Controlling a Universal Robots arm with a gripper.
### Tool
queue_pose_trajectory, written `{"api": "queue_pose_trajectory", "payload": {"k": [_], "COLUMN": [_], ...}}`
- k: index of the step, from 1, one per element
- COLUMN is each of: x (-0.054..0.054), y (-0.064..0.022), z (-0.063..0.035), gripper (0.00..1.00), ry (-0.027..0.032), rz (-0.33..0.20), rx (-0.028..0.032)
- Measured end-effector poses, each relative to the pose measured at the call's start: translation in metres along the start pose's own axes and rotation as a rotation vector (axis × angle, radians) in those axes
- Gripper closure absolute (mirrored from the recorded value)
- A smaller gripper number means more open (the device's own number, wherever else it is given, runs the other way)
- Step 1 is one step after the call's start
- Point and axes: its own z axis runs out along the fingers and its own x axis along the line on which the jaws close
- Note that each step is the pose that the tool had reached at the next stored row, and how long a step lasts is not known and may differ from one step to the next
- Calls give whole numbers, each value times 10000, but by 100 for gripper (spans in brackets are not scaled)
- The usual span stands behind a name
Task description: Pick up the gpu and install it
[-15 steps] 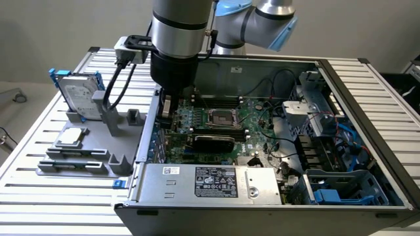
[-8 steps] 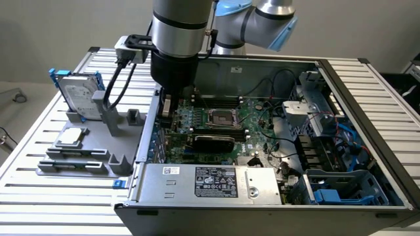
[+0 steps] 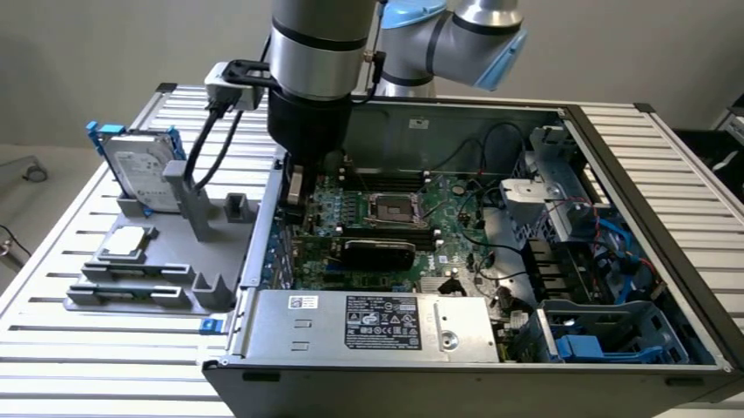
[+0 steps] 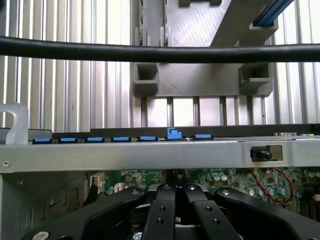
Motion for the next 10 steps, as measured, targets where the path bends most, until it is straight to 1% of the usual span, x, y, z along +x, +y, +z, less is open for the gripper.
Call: {"api": "queue_pose_trajectory", "payload": {"k": [10], "x": [-32], "y": [1], "z": [1], "gripper": [89], "ry": [-45], "rz": [217], "rx": [-9]}}
